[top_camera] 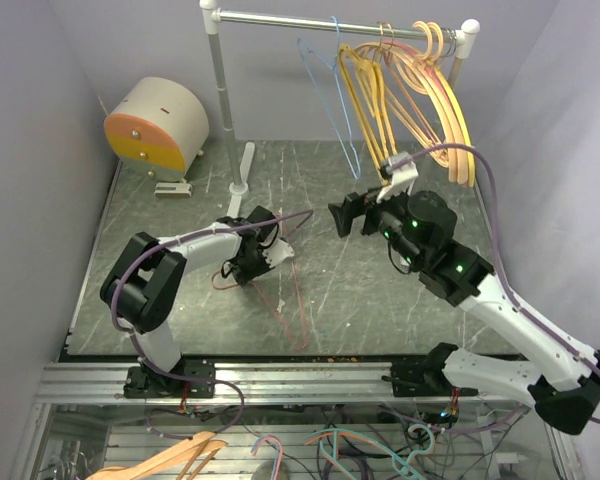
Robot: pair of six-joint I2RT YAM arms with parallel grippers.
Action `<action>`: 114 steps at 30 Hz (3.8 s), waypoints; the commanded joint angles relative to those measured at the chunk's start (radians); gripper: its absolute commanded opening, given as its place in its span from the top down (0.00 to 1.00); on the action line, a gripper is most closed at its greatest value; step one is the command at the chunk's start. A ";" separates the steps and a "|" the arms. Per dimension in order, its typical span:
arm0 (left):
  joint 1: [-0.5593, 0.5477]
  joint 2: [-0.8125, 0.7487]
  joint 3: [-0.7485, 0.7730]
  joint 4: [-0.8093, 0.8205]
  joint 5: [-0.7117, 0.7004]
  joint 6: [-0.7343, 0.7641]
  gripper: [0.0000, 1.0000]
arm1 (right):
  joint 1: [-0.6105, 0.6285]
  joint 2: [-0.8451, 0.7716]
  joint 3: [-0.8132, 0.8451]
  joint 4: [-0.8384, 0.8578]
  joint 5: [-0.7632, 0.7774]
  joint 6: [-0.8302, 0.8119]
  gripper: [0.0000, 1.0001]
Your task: Organize the hangers
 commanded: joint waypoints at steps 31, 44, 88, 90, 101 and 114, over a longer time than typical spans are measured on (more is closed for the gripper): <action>-0.022 -0.093 0.264 -0.303 -0.006 0.034 0.93 | 0.772 0.319 -0.464 0.414 0.623 -0.387 0.00; -0.053 -0.112 0.295 -0.342 0.003 0.044 0.93 | 0.655 0.607 -0.357 0.454 0.663 -0.411 0.37; 0.243 -0.434 1.331 -0.248 -0.662 -0.268 0.01 | 0.635 0.095 -0.420 0.568 0.318 -0.136 1.00; 0.265 -0.445 1.328 -0.254 -0.660 -0.276 0.01 | 0.628 0.082 -0.405 0.596 0.315 -0.147 1.00; 0.288 -0.462 1.360 -0.246 -0.691 -0.271 0.01 | 0.601 0.283 -0.133 0.857 0.639 -0.385 1.00; 0.293 -0.463 1.328 -0.222 -0.706 -0.247 0.01 | 0.297 0.468 0.248 0.806 0.362 -0.291 1.00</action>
